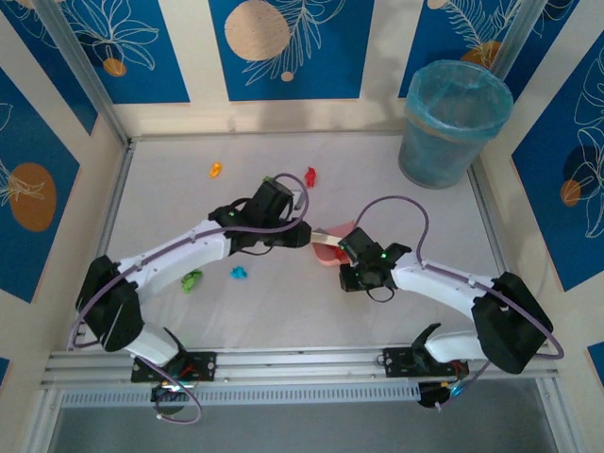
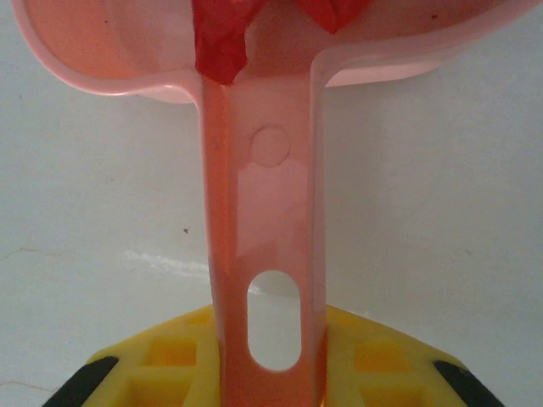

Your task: Sweep away the paper scraps from the table

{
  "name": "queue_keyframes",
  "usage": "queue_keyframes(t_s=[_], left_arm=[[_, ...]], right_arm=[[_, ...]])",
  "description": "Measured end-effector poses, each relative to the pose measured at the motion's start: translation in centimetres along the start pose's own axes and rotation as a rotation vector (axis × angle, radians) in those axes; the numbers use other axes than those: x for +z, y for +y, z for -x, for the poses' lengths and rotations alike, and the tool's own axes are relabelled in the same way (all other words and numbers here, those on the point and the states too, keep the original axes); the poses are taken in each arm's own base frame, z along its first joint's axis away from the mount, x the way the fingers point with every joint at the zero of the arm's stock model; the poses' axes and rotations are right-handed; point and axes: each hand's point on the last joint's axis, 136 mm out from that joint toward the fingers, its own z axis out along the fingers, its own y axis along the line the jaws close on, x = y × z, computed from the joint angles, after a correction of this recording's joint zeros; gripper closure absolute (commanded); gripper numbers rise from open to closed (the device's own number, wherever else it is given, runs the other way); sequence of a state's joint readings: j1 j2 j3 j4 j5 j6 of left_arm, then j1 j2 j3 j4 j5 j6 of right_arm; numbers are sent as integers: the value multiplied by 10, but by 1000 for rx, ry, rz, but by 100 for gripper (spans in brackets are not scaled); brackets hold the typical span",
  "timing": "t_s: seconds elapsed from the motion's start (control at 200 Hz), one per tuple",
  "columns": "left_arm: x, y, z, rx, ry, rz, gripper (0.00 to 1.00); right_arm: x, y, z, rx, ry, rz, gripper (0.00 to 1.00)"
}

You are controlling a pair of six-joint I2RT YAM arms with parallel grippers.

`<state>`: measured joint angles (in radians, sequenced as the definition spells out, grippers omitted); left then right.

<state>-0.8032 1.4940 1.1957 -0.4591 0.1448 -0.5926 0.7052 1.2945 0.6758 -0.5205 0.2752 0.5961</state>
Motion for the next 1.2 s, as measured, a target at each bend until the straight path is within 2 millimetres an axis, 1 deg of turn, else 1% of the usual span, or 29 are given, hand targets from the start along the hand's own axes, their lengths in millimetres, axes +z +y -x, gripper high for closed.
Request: queue_keyframes(t_s=[0.11, 0.315, 0.435, 0.555, 0.65, 0.785, 0.905, 1.04, 1.2], left_arm=[[-12, 5, -5, 0, -11, 15, 100], [-51, 5, -8, 12, -98, 6, 100], [-65, 7, -9, 17, -152, 1, 100], [-69, 12, -7, 13, -208, 2, 100], [-73, 23, -7, 3, -265, 29, 100], [-82, 37, -4, -10, -371, 62, 100], [-88, 45, -7, -12, -469, 39, 100], [-83, 51, -14, 7, -522, 8, 100], [-74, 54, -17, 26, -564, -20, 100]], right_arm=[[-1, -1, 0, 4, -4, -3, 100], [-4, -6, -1, 13, -25, -12, 100], [-8, -7, 1, 17, -52, -10, 100], [-12, -7, 3, 18, -72, -2, 100], [-15, -8, 3, 23, -94, 3, 100], [-27, -10, 8, 38, -157, 17, 100], [-36, -16, 12, 62, -217, 27, 100], [-42, -26, 14, 102, -264, 30, 100], [-52, -39, 17, 167, -324, 38, 100]])
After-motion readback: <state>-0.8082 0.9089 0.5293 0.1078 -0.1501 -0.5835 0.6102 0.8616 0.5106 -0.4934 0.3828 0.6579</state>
